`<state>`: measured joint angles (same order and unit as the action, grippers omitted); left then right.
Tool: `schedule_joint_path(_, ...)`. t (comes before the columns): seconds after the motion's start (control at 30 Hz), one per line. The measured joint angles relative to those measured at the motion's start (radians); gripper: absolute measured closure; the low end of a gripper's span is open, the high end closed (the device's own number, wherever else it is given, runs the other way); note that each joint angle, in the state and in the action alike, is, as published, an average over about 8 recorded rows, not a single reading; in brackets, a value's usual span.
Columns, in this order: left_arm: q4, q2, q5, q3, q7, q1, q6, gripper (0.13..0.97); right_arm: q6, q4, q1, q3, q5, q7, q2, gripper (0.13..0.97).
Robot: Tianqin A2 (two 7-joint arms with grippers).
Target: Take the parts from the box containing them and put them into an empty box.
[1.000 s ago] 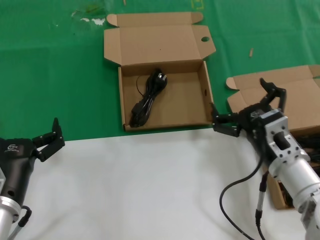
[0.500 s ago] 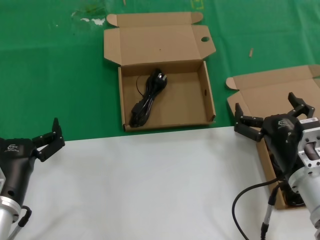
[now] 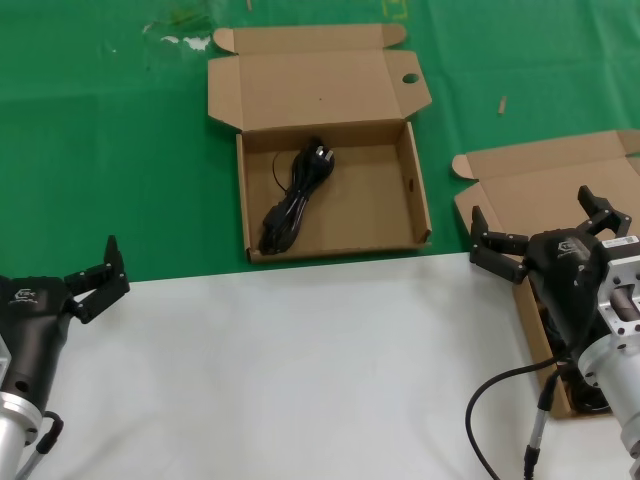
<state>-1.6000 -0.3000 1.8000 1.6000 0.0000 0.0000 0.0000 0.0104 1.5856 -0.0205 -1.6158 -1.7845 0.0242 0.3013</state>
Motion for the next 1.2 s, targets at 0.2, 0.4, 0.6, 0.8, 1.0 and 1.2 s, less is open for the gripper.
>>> schedule_joint_path(0.2, 0.000, 0.000, 0.000, 0.000, 0.000, 0.000, 0.000, 0.132, 0.000, 0.000, 0.000, 0.000, 0.000, 0.000, 0.000, 0.129)
schedule_joint_path(0.4, 0.000, 0.000, 0.000, 0.000, 0.000, 0.000, 0.000, 0.132, 0.000, 0.000, 0.000, 0.000, 0.000, 0.000, 0.000, 0.129)
schedule_joint_path(0.6, 0.000, 0.000, 0.000, 0.000, 0.000, 0.000, 0.000, 0.132, 0.000, 0.000, 0.000, 0.000, 0.000, 0.000, 0.000, 0.129)
schedule_joint_path(0.8, 0.000, 0.000, 0.000, 0.000, 0.000, 0.000, 0.000, 0.132, 0.000, 0.000, 0.000, 0.000, 0.000, 0.000, 0.000, 0.129)
schedule_joint_path(1.0, 0.000, 0.000, 0.000, 0.000, 0.000, 0.000, 0.000, 0.132, 0.000, 0.000, 0.000, 0.000, 0.000, 0.000, 0.000, 0.129)
schedule_joint_path(1.2, 0.000, 0.000, 0.000, 0.000, 0.000, 0.000, 0.000, 0.132, 0.000, 0.000, 0.000, 0.000, 0.000, 0.000, 0.000, 0.129)
